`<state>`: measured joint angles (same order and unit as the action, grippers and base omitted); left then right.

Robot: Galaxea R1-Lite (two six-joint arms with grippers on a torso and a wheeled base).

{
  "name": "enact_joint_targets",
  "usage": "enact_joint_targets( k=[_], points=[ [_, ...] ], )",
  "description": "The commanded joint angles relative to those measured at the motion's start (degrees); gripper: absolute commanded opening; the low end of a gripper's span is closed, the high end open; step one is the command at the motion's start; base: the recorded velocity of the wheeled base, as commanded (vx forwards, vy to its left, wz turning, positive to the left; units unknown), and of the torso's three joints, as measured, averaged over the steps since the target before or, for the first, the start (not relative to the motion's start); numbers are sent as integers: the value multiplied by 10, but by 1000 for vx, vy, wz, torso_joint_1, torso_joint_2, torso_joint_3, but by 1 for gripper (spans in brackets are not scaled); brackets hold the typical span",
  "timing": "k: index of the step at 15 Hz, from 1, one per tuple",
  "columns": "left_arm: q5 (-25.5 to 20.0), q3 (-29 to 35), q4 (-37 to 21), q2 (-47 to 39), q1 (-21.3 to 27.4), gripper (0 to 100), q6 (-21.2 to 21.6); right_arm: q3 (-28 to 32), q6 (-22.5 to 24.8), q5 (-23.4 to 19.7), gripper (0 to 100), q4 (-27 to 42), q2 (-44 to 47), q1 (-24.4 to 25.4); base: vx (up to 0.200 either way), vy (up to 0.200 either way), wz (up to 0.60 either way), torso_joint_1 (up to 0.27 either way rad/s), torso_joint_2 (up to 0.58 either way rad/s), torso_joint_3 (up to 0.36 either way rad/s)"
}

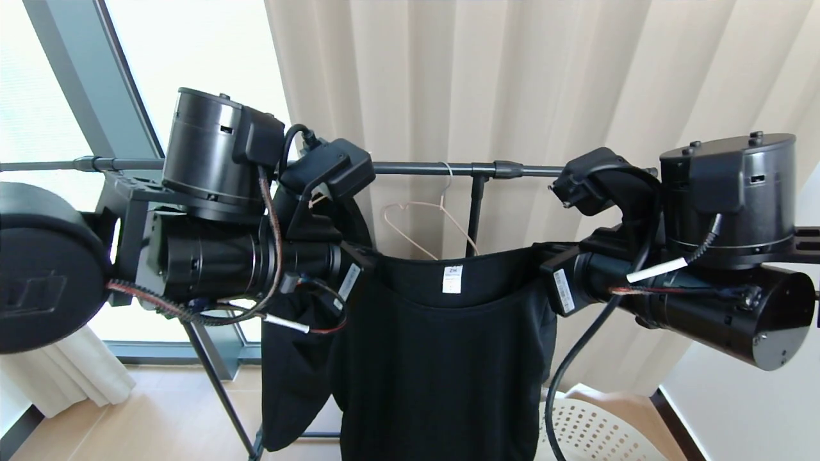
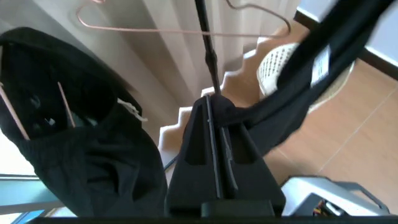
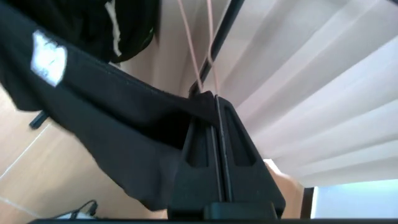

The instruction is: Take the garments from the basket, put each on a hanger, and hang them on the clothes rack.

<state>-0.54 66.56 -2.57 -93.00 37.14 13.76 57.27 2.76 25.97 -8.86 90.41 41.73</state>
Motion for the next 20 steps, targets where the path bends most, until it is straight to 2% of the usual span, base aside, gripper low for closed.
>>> enact_joint_targets(
  k=[1, 4, 6, 9, 13, 17, 20],
  points=[
    [-2, -70, 0, 42, 24, 0, -1, 35, 0, 1, 0, -2, 40, -4, 0, 0, 0, 0, 0, 0],
    [-2, -115, 3, 43, 68, 0, -14, 62, -1, 1, 0, -3, 68, 12, 0, 0, 0, 0, 0, 0],
    [-5, -113, 4, 41, 96, 0, -51, 77, 0, 1, 0, -24, 94, 21, 0, 0, 0, 0, 0, 0],
    [-16, -111, 16, 38, 121, 0, -86, 97, 1, 1, 0, -35, 120, 37, 0, 0, 0, 0, 0, 0],
    [-33, -107, 79, 26, 161, 0, -171, 130, 1, 1, 0, -37, 144, 54, 0, 0, 0, 0, 0, 0],
    [-38, -94, 80, 27, 178, 0, -196, 151, -2, 0, 0, -37, 159, 61, 0, 0, 0, 0, 0, 0],
    [-24, -108, 76, 49, 165, 0, -195, 130, -8, 9, 0, -34, 130, 56, 0, 0, 0, 0, 0, 0]
  ],
)
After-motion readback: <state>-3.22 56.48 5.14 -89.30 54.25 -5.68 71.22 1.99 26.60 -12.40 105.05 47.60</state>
